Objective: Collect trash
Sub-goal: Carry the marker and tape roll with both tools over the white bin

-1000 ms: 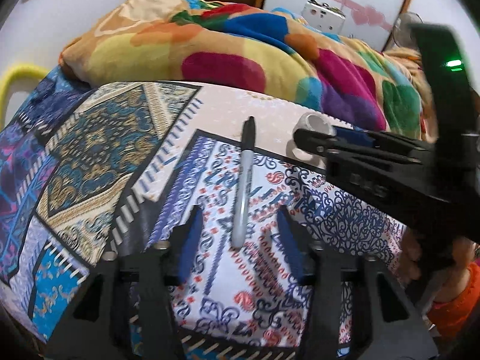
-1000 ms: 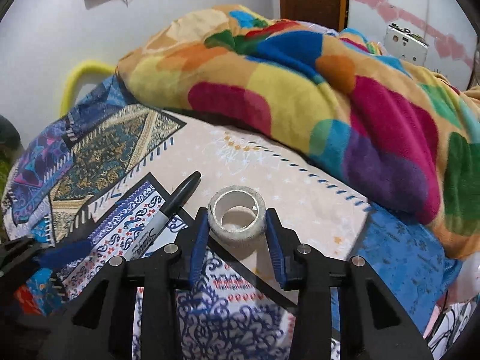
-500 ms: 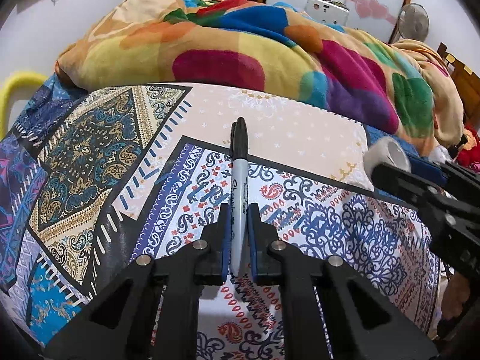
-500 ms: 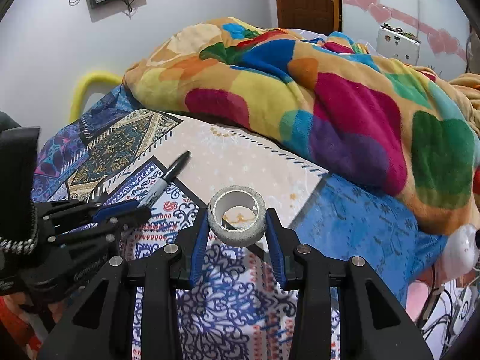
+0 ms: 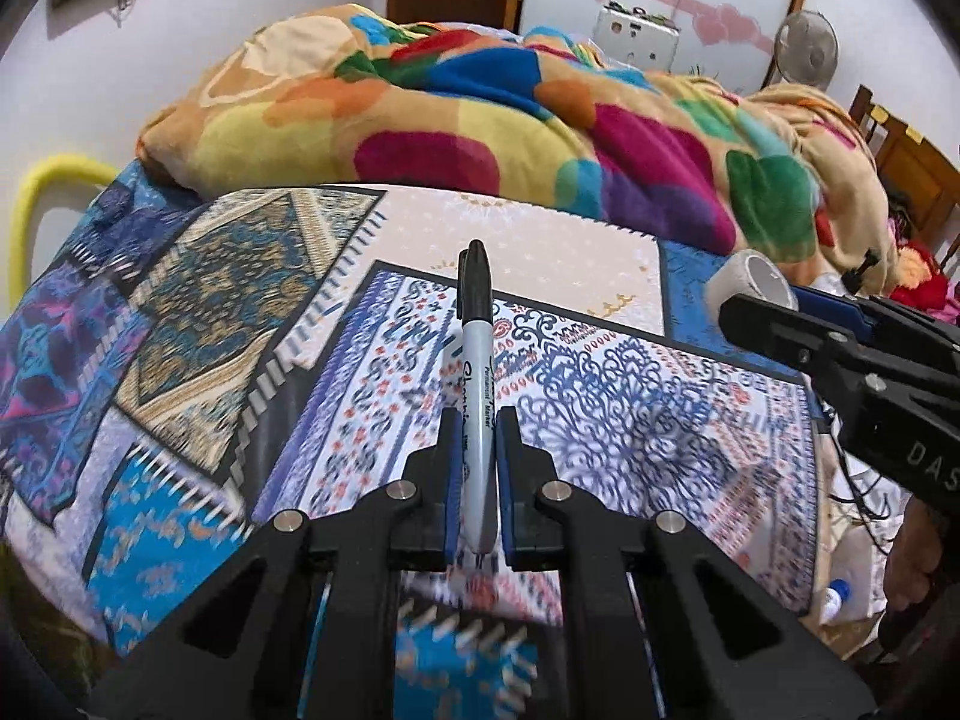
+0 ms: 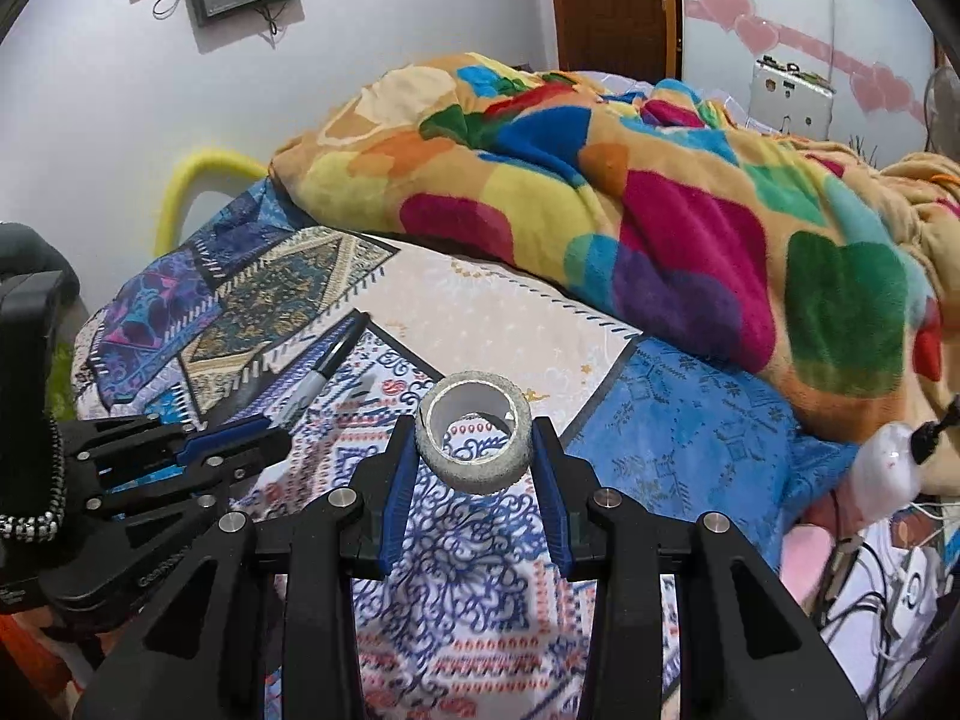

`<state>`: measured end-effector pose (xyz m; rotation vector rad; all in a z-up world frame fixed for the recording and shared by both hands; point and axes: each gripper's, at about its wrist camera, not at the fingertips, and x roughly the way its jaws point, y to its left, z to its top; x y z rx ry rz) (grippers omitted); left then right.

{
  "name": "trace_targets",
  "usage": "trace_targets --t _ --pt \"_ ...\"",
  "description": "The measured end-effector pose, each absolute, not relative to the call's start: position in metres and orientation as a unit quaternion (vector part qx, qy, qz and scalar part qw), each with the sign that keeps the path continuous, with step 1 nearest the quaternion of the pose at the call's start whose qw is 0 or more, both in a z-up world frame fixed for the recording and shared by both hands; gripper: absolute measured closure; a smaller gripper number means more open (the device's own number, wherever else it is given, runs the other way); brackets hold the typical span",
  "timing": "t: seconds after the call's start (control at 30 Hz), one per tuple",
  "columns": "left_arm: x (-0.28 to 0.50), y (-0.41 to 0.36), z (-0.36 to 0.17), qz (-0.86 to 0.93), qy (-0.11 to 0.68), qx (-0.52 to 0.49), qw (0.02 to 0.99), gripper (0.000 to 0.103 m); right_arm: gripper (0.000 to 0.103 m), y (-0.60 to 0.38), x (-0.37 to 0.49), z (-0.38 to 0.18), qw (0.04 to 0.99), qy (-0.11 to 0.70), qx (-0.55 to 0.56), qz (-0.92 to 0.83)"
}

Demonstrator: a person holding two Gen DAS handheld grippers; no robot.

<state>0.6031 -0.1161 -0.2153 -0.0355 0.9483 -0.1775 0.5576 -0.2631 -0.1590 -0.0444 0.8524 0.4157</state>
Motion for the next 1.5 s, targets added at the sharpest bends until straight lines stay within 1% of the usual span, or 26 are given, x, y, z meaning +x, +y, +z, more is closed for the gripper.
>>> trace_targets --t 0.27,0.53,0.8,0.97,1.13,1.27,1.5 --pt "0.545 -0.092 -0.172 -0.071 0.431 -0.027 0.899 0.094 0.069 -0.262 0.518 -0.114 0.900 0.386 -0.025 0.202" --pt "0.478 -0.053 -0.130 -0.054 0.404 -0.052 0.912 0.094 0.069 -0.238 0.471 -0.063 0.911 0.350 -0.044 0.214" --pt "0.407 0.000 -0.100 -0.021 0.373 -0.064 0.925 0.094 0.069 -0.191 0.413 -0.039 0.910 0.319 -0.060 0.257" --pt "0.363 0.041 -0.093 0.014 0.358 -0.076 0.930 0.094 0.069 -0.148 0.381 -0.037 0.900 0.312 -0.056 0.301" --pt "0.318 0.083 -0.097 0.049 0.353 -0.089 0.930 0.094 0.069 -0.099 0.353 -0.044 0.881 0.311 -0.068 0.351" --pt "0.291 0.115 -0.107 0.071 0.357 -0.108 0.925 0.094 0.069 -0.062 0.333 -0.053 0.863 0.318 -0.077 0.385" --pt "0.255 0.179 -0.139 0.126 0.372 -0.152 0.907 0.094 0.069 0.005 0.312 -0.089 0.825 0.351 -0.099 0.431"
